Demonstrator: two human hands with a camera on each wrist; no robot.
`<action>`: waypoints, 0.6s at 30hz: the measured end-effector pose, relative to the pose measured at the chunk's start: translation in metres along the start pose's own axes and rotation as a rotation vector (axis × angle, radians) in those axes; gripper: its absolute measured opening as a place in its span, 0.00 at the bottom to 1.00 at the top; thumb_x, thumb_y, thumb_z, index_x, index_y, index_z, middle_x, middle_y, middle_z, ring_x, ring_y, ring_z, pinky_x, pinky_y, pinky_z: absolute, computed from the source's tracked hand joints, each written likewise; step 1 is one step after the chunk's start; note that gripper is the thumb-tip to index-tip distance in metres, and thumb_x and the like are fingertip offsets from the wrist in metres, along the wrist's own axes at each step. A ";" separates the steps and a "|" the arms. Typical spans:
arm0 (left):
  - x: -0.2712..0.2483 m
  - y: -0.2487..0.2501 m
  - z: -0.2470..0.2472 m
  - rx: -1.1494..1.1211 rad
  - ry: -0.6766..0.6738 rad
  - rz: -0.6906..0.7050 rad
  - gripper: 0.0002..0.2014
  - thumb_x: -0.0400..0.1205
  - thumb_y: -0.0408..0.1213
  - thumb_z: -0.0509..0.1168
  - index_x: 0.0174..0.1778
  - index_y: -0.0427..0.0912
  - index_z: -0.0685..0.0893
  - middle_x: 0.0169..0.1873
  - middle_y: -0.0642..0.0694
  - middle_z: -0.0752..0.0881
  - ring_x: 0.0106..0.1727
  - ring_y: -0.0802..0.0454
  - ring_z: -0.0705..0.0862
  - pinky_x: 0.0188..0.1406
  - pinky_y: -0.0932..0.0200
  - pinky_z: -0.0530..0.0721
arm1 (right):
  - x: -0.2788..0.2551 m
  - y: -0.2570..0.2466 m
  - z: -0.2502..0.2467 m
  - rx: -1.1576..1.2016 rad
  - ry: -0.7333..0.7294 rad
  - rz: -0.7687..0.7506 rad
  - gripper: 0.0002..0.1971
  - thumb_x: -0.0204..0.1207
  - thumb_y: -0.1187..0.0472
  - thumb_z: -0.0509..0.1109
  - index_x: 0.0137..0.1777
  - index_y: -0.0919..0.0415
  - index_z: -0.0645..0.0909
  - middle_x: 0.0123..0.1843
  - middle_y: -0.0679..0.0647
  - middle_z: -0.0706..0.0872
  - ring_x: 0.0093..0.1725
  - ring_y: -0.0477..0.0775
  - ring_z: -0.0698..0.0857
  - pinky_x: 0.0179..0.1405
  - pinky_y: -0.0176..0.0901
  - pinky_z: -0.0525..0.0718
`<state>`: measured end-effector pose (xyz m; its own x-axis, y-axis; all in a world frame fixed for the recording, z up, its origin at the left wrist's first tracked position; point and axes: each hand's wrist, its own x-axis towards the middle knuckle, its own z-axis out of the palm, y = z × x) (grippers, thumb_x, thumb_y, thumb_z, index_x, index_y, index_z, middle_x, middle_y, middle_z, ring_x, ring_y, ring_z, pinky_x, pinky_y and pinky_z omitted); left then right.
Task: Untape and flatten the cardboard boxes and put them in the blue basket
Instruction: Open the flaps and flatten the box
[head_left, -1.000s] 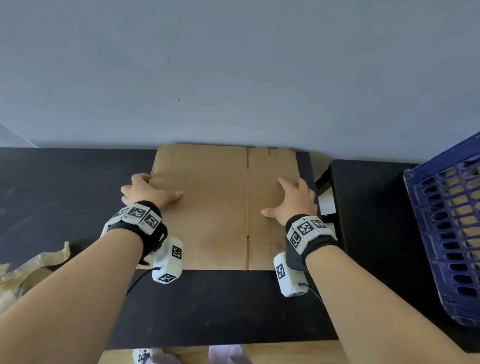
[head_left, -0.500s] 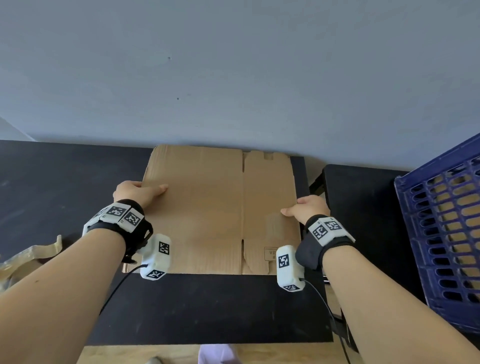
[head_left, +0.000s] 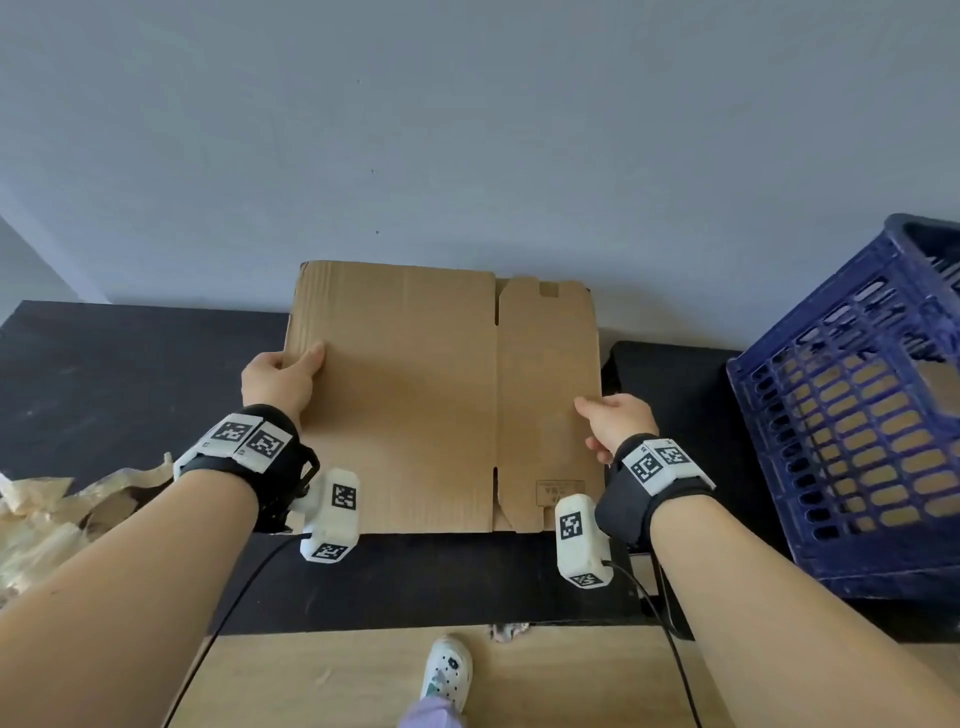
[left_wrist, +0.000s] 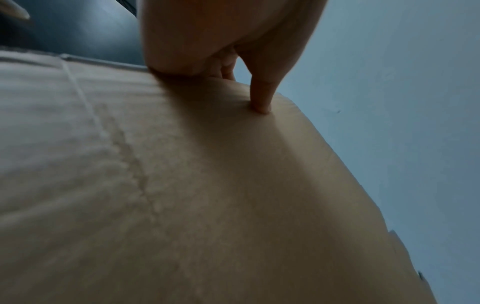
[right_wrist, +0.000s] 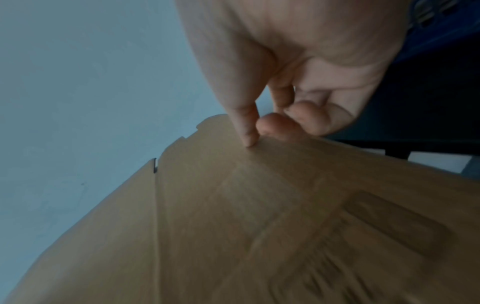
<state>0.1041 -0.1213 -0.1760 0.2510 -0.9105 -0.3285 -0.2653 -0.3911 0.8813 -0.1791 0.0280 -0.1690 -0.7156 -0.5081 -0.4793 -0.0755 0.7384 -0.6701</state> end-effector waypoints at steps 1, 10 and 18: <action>-0.007 0.005 -0.006 -0.033 0.002 0.013 0.23 0.78 0.48 0.70 0.64 0.37 0.81 0.54 0.45 0.82 0.55 0.46 0.81 0.52 0.57 0.75 | -0.009 0.000 -0.005 0.019 0.007 -0.006 0.10 0.78 0.50 0.68 0.48 0.57 0.76 0.32 0.54 0.82 0.26 0.49 0.79 0.24 0.39 0.75; -0.075 0.048 -0.064 -0.296 -0.013 0.172 0.15 0.77 0.51 0.69 0.37 0.44 0.75 0.38 0.50 0.78 0.41 0.52 0.76 0.47 0.58 0.73 | -0.098 -0.019 -0.044 0.277 0.155 -0.184 0.17 0.75 0.47 0.71 0.55 0.58 0.77 0.37 0.51 0.84 0.32 0.49 0.84 0.31 0.40 0.84; -0.151 0.080 -0.093 -0.490 -0.092 0.337 0.20 0.76 0.55 0.69 0.36 0.44 0.70 0.34 0.50 0.74 0.33 0.56 0.72 0.32 0.65 0.69 | -0.181 -0.021 -0.100 0.329 0.380 -0.441 0.35 0.65 0.36 0.71 0.70 0.50 0.69 0.57 0.47 0.81 0.50 0.56 0.87 0.52 0.56 0.87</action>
<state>0.1315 -0.0024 -0.0240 0.1404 -0.9900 -0.0131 0.1494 0.0081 0.9887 -0.1171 0.1488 -0.0112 -0.8656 -0.4955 0.0722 -0.2447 0.2928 -0.9243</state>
